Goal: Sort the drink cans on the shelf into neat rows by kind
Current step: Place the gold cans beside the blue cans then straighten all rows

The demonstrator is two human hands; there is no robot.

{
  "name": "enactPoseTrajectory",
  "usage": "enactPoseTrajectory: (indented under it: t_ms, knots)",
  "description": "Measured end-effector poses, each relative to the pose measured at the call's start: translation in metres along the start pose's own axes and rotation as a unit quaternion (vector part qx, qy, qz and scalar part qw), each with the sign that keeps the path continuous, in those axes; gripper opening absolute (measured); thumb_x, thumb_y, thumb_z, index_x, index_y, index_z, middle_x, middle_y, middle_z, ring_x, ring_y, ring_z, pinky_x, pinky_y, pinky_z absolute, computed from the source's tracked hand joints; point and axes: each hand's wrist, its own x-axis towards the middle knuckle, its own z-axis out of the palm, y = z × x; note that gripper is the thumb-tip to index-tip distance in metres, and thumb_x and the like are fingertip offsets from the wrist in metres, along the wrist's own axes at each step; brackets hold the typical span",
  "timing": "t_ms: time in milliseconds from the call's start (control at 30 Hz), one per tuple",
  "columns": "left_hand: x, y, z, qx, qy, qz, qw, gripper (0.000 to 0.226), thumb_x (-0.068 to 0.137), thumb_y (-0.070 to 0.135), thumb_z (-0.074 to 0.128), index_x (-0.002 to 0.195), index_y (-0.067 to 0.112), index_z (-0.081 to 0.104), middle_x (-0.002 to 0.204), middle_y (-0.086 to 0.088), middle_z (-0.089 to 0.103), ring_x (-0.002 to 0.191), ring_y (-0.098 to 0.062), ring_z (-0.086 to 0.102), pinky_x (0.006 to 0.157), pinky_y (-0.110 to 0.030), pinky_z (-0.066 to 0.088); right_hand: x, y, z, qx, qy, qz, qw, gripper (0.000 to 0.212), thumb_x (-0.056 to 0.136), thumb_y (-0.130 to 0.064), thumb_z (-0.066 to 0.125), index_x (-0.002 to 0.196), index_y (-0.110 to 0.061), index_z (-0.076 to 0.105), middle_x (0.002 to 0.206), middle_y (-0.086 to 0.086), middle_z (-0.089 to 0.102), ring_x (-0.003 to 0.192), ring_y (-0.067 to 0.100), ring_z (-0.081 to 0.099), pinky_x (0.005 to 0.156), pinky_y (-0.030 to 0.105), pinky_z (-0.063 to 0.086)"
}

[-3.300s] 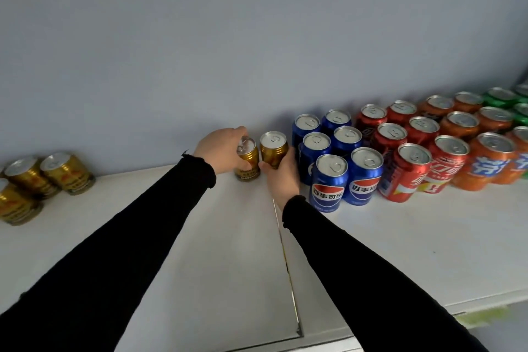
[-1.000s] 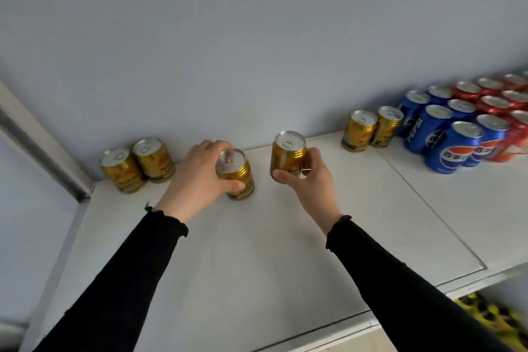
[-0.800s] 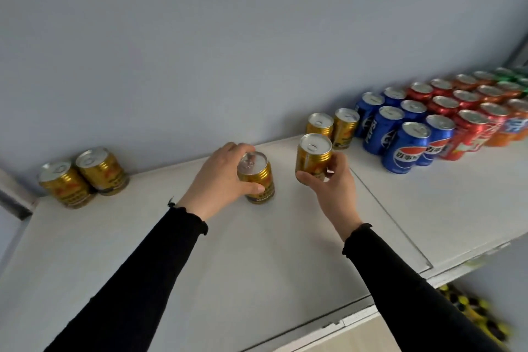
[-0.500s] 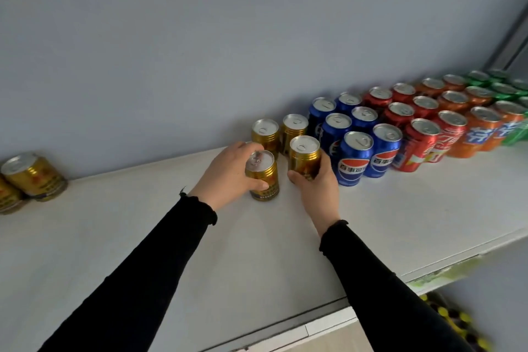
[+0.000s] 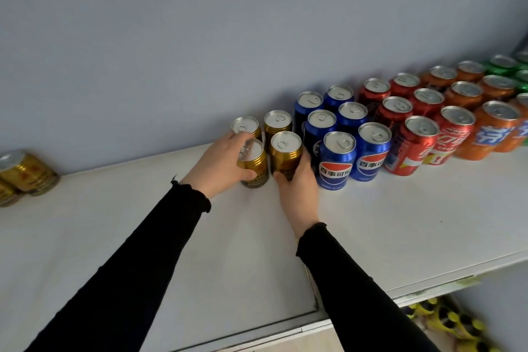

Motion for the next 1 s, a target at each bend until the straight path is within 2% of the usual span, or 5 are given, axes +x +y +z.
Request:
enactPoseTrajectory:
  t_ms: [267,367,533,867,1000]
  knots:
    - [-0.009,-0.004,0.004,-0.036,0.014,-0.008,0.999,0.085,0.079,0.028,0.083,0.15,0.029,0.037,0.136,-0.002,0.043,0.123,-0.02,0.049,0.097,-0.026,0.039,-0.002,-0.01,-0.003,0.009,-0.005,0.009,1.0,0.082,0.088,-0.016,0.074,0.155,-0.021,0.027,0.151,-0.001,0.046,0.139,0.018,0.045,0.107,0.027,0.038]
    - [-0.03,-0.012,0.005,-0.058,0.053,0.001,0.997,0.091,0.083,0.031,0.081,0.155,0.036,0.026,0.133,0.003,0.041,0.118,-0.012,0.046,0.098,-0.026,0.038,-0.028,-0.013,-0.015,-0.002,-0.007,-0.016,1.0,0.081,0.091,-0.019,0.071,0.156,-0.024,0.022,0.157,-0.003,0.038,0.144,0.013,0.036,0.113,0.028,0.035]
    - [-0.075,-0.056,-0.005,-0.045,0.099,-0.015,0.994,0.067,0.09,0.032,0.073,0.149,0.025,0.043,0.138,0.003,0.048,0.128,-0.017,0.048,0.107,-0.031,0.04,-0.077,-0.022,-0.01,-0.084,0.022,-0.187,0.978,0.059,0.095,-0.017,0.064,0.148,-0.016,0.038,0.153,0.0,0.038,0.143,0.012,0.033,0.113,0.02,0.029]
    - [-0.182,-0.206,-0.067,-0.034,0.174,-0.098,0.979,0.044,0.092,0.033,0.071,0.133,0.027,0.059,0.131,0.01,0.052,0.125,-0.01,0.045,0.103,-0.023,0.036,-0.122,-0.096,0.148,-0.14,-0.136,-0.341,0.92,0.04,0.093,-0.018,0.063,0.133,-0.015,0.056,0.144,0.003,0.048,0.131,0.022,0.04,0.096,0.015,0.03]
    - [-0.219,-0.283,-0.107,-0.029,0.196,-0.131,0.971,0.045,0.092,0.031,0.071,0.135,0.025,0.058,0.137,0.009,0.048,0.126,-0.005,0.041,0.105,-0.02,0.03,-0.141,-0.129,0.242,-0.095,-0.192,-0.311,0.926,0.044,0.093,-0.021,0.065,0.135,-0.015,0.053,0.138,0.002,0.051,0.124,0.021,0.044,0.1,0.028,0.041]
